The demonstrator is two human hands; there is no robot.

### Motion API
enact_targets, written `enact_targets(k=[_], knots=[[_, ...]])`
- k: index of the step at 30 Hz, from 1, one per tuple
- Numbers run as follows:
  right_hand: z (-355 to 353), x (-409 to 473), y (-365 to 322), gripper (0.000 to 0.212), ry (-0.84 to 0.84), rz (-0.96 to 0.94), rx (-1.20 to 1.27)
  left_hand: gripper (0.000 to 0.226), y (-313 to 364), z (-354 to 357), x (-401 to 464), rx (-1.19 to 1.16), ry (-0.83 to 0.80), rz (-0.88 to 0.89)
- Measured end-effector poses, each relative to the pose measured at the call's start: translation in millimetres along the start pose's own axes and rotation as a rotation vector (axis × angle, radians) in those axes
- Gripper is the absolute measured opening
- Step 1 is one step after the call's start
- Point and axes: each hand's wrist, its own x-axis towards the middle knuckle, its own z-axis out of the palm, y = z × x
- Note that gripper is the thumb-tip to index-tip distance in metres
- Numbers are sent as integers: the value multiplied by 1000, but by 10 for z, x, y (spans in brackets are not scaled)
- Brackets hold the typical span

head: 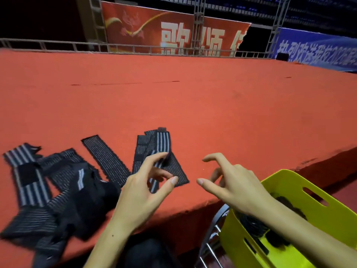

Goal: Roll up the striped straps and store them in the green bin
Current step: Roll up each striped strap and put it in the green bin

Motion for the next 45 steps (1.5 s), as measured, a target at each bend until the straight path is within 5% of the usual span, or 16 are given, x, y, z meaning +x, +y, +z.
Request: enact_targets(k=[10,19,35,45], knots=[[676,772,-1256,53,-133,-301,28,57,-722,-1320,-464,141,241,-166],[1402,1442,-1874,46,-258,-355,82,52,-1393,-2123,-717,119,410,-303],[2563,2743,-2222,56,-358,-287,146,68,-2664,-2590,243,532,187,-451],[2808,2888,-2125,53,-411,-304,341,72,-3178,-2712,711,884,272,-531]])
